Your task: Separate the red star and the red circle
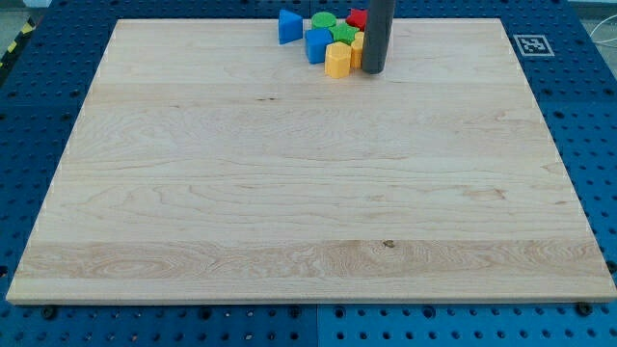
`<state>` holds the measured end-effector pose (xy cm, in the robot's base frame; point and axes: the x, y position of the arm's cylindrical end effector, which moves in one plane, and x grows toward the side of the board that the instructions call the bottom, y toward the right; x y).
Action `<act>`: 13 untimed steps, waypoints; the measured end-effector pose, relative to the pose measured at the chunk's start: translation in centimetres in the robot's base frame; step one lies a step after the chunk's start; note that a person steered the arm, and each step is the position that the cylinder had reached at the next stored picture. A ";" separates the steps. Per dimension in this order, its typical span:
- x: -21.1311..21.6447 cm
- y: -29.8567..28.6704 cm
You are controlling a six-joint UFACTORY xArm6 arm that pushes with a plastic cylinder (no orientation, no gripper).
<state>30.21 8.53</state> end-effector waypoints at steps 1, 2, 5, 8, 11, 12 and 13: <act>0.0 0.2; 0.0 0.7; 3.2 5.8; 2.1 10.4; -4.6 8.0; -5.0 4.6; -7.4 3.6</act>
<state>22.76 12.09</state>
